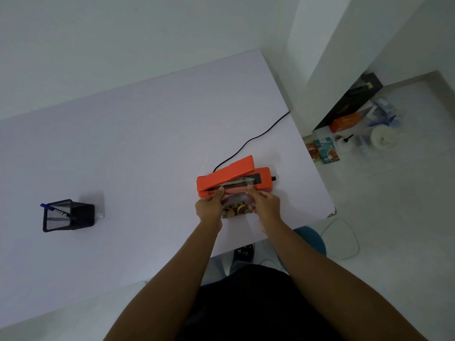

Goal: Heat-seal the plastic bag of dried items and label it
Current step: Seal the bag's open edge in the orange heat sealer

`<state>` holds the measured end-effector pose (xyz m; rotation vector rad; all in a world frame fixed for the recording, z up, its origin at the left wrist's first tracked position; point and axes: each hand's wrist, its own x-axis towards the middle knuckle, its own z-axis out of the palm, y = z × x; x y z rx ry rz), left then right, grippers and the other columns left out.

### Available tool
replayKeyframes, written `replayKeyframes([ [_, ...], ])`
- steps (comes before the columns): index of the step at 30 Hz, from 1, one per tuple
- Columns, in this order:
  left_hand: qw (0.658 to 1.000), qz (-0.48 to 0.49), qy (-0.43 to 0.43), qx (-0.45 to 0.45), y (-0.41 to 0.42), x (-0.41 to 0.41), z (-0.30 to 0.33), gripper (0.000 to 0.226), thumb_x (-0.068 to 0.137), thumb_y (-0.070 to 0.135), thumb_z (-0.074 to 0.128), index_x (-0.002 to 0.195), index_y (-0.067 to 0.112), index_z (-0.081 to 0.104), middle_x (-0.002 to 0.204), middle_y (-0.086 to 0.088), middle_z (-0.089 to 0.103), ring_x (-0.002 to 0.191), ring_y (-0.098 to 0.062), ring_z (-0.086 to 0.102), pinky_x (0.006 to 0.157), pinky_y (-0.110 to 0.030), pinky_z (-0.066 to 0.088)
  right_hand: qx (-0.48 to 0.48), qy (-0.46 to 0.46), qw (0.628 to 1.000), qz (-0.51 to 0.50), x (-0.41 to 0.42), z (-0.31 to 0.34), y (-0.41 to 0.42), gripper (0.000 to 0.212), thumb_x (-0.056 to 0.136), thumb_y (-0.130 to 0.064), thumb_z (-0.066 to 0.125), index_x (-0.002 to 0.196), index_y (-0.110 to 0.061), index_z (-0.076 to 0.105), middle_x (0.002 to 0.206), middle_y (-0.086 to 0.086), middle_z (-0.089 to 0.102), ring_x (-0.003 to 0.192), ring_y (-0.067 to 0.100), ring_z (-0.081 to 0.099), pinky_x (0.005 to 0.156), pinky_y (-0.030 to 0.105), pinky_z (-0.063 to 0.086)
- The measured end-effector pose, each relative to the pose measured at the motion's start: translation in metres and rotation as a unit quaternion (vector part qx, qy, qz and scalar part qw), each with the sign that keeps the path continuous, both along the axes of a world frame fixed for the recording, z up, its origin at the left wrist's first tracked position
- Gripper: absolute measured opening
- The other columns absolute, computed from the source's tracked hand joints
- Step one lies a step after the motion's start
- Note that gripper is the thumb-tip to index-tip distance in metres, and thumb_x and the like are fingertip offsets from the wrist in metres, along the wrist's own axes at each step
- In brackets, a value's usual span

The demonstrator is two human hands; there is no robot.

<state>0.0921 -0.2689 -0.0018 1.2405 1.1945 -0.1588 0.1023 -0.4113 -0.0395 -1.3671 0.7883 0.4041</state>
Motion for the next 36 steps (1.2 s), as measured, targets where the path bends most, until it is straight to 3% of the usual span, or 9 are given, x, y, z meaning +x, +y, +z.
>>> replayKeyframes([
  [9,1.000,-0.008,0.012,0.017,0.000,0.000,-0.003,0.022,0.086,0.026,0.075,0.094,0.007,0.069,0.086,-0.007,0.072,0.073,-0.020,0.068,0.062,-0.027,0.054,-0.014,0.006,1.000,-0.001,0.002,0.001,0.002,0.032,0.083,-0.034,0.080,0.096,-0.004,0.074,0.083,0.011,0.074,0.068,0.020,0.064,0.059,0.028,0.055],
  [14,1.000,-0.010,0.016,0.020,0.000,0.001,-0.005,0.015,0.086,0.026,0.074,0.082,0.014,0.066,0.085,-0.006,0.072,0.076,-0.022,0.069,0.069,-0.032,0.056,-0.032,-0.002,0.999,0.012,-0.002,0.003,-0.001,0.034,0.085,-0.039,0.077,0.090,-0.006,0.074,0.079,0.012,0.074,0.064,0.017,0.065,0.060,0.029,0.056],
  [17,1.000,-0.006,0.014,0.010,0.000,0.001,-0.006,0.015,0.085,0.026,0.076,0.081,0.015,0.066,0.085,-0.005,0.073,0.077,-0.023,0.070,0.074,-0.038,0.057,-0.115,-0.018,0.993,0.015,-0.007,0.005,-0.006,0.043,0.089,-0.041,0.071,0.084,0.002,0.073,0.081,0.020,0.073,0.065,0.019,0.063,0.064,0.033,0.052],
  [19,1.000,-0.004,0.010,0.002,0.001,0.001,-0.007,0.014,0.084,0.026,0.076,0.081,0.016,0.067,0.087,-0.006,0.074,0.081,-0.024,0.073,0.078,-0.040,0.057,-0.170,-0.049,0.984,0.017,-0.010,0.010,-0.010,0.048,0.094,-0.040,0.064,0.080,0.006,0.068,0.080,0.027,0.068,0.064,0.020,0.056,0.064,0.035,0.048],
  [21,1.000,-0.002,0.008,-0.001,0.001,0.001,-0.007,0.014,0.084,0.025,0.076,0.081,0.017,0.066,0.089,-0.007,0.075,0.084,-0.025,0.073,0.079,-0.041,0.057,-0.185,-0.101,0.977,0.018,-0.008,0.027,-0.010,0.046,0.098,-0.038,0.060,0.078,0.003,0.064,0.075,0.022,0.066,0.062,0.017,0.053,0.061,0.032,0.046],
  [25,1.000,0.003,0.003,-0.008,0.001,0.001,-0.006,0.013,0.085,0.025,0.076,0.082,0.017,0.067,0.093,-0.009,0.076,0.084,-0.026,0.074,0.075,-0.037,0.055,-0.138,-0.199,0.970,0.005,0.005,0.074,-0.002,0.036,0.102,-0.036,0.053,0.091,-0.005,0.066,0.084,0.007,0.070,0.073,0.004,0.066,0.065,0.018,0.053],
  [30,1.000,-0.002,0.004,-0.009,0.002,0.001,-0.006,0.013,0.085,0.025,0.076,0.084,0.015,0.068,0.091,-0.009,0.076,0.083,-0.023,0.074,0.077,-0.038,0.054,-0.101,-0.305,0.945,0.051,0.019,0.111,0.006,0.038,0.094,-0.052,0.056,0.106,-0.017,0.059,0.102,0.004,0.066,0.098,0.020,0.068,0.077,0.033,0.062],
  [33,1.000,-0.009,0.011,-0.003,0.002,0.002,-0.007,0.012,0.085,0.025,0.075,0.085,0.015,0.069,0.091,-0.008,0.076,0.083,-0.022,0.074,0.083,-0.042,0.055,-0.133,-0.336,0.927,0.098,0.026,0.118,0.010,0.042,0.088,-0.052,0.064,0.110,-0.016,0.059,0.104,0.002,0.064,0.101,0.019,0.064,0.080,0.030,0.060],
  [36,1.000,-0.014,0.014,0.002,0.002,0.002,-0.007,0.014,0.085,0.025,0.075,0.090,0.014,0.070,0.091,-0.007,0.076,0.083,-0.022,0.074,0.084,-0.043,0.056,-0.157,-0.321,0.928,0.106,0.028,0.113,0.010,0.032,0.088,-0.043,0.070,0.108,-0.020,0.060,0.105,-0.002,0.064,0.102,0.016,0.063,0.081,0.030,0.059],
])
